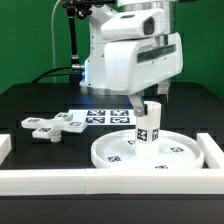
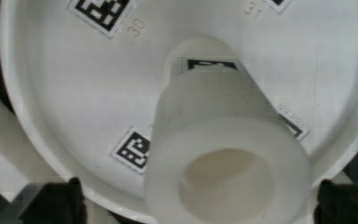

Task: Assemble round table

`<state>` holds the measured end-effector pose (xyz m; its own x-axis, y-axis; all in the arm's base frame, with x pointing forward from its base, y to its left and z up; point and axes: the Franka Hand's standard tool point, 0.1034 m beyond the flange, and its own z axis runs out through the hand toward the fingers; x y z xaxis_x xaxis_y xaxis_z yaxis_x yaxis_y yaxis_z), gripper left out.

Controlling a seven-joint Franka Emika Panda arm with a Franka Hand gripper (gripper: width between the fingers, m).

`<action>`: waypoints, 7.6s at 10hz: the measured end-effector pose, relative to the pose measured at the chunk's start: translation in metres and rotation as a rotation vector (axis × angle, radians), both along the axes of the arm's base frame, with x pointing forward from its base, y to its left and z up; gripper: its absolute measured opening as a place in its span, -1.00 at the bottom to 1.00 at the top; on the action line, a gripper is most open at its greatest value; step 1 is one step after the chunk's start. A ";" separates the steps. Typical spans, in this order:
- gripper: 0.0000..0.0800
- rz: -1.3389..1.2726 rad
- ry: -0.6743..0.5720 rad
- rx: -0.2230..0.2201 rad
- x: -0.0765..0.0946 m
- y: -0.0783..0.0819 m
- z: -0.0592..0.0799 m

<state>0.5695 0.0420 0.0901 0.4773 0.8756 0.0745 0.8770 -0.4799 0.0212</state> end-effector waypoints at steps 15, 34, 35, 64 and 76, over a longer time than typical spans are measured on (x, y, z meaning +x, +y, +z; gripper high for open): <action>0.04 0.653 0.012 -0.116 -0.001 -0.009 -0.017; 0.04 -1.028 0.077 0.080 -0.009 -0.008 -0.020; 0.04 -1.109 0.080 0.081 -0.009 -0.006 -0.020; 0.62 -2.834 0.444 0.325 -0.006 0.005 -0.019; 0.62 -1.571 0.223 0.236 -0.018 0.008 0.003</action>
Offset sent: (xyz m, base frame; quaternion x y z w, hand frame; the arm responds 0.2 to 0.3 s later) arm 0.0039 0.0088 -0.0021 -0.0213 0.0061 -0.2513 0.9677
